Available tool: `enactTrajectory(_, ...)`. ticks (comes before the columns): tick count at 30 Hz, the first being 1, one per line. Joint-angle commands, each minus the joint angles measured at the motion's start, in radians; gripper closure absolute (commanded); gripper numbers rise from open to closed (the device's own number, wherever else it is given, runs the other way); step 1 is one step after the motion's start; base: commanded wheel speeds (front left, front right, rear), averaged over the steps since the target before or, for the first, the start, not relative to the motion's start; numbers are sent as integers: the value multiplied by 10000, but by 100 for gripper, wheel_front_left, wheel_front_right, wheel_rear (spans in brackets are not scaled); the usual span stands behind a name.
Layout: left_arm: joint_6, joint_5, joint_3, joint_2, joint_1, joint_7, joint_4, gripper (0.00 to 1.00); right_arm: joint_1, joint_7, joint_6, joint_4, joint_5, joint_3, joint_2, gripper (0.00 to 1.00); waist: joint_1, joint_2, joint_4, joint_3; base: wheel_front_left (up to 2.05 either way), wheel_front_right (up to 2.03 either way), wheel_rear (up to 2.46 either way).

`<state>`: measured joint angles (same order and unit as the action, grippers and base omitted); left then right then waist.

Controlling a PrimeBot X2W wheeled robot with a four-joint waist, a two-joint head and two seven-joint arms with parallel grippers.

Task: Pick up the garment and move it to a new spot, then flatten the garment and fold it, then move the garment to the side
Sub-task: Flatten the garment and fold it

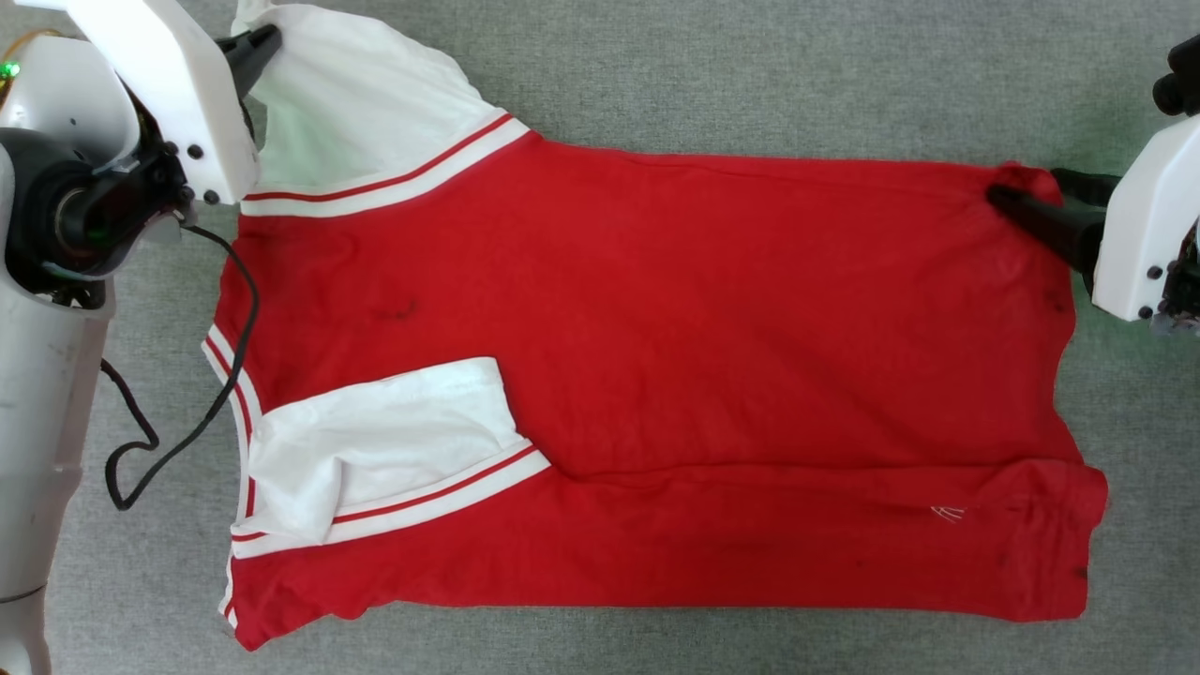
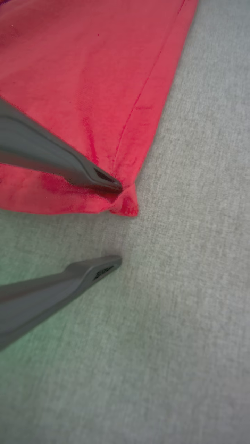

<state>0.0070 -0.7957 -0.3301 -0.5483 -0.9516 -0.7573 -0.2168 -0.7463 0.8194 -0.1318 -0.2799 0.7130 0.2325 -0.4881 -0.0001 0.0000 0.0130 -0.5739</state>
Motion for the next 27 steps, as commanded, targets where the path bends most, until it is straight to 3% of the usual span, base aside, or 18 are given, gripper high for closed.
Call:
enactTrajectory(1, -54, 53, -25, 40, -123, 65, -9, 100, 567, 419, 21, -670, -17, 452, 303, 87, 1, 0, 34, -3, 0, 0, 0)
enactTrajectory(2, -75, 49, -38, 46, -106, 88, -41, 100, 566, 641, 20, -809, -34, 530, 382, 100, 1, 0, 38, 11, 0, 0, 0)
enactTrajectory(5, -148, 17, -44, 25, 10, 184, -134, 100, 356, 704, 15, -798, -168, 548, 472, 100, 1, 0, 32, 129, 0, 0, 0)
enactTrajectory(13, -223, -178, 336, -248, 916, 919, -147, 100, 119, -410, 14, 177, -513, -5, 276, 100, 1, 0, -88, 1174, 0, 0, 0)
enactTrajectory(19, 46, -392, 917, -386, 2654, 1954, 434, 100, 1230, -1282, 14, 818, -838, -502, 508, 100, 1, 0, -174, 2279, 0, 0, 0)
enactTrajectory(27, 610, -915, 1563, -112, 5927, 3085, 1370, 100, 3551, -1976, 15, 1480, -1046, -1156, 973, 100, 1, 0, -141, 3344, 0, 0, 0)
